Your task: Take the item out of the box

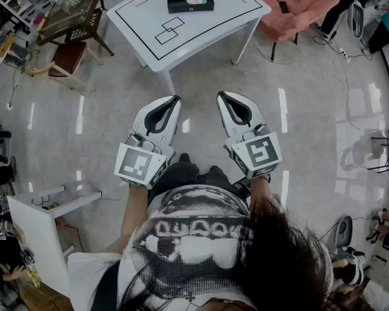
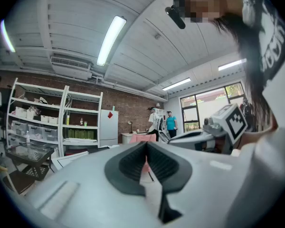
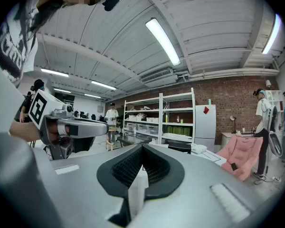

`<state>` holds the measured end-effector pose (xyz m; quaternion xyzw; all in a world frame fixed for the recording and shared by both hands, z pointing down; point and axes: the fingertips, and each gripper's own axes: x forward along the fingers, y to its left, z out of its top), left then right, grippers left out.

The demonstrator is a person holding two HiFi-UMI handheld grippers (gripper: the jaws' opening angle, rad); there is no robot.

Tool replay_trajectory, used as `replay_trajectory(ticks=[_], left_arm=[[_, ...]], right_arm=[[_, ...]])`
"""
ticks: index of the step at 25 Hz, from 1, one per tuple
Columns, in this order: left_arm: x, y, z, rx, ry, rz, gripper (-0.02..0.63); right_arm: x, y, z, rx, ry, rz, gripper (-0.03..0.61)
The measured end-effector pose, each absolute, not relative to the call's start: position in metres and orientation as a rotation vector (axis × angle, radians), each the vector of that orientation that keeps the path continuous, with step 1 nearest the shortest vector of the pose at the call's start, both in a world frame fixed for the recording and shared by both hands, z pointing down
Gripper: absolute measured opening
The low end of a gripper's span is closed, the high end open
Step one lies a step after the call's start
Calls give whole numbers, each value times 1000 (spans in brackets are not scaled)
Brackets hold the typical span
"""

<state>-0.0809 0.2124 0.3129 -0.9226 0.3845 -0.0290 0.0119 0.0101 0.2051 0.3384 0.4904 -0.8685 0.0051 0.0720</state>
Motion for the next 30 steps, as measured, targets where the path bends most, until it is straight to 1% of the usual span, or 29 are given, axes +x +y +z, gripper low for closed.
replay_trajectory(ticks=[21,30], left_arm=[[-152,175,325,-2902,1160,-91,0],[-145,155,337,-2966,1103,-93,0]], right_arm=[[-63,174,353,1492,-2586,84,-2],[-63,163,364,1513,-2528,118,-2]])
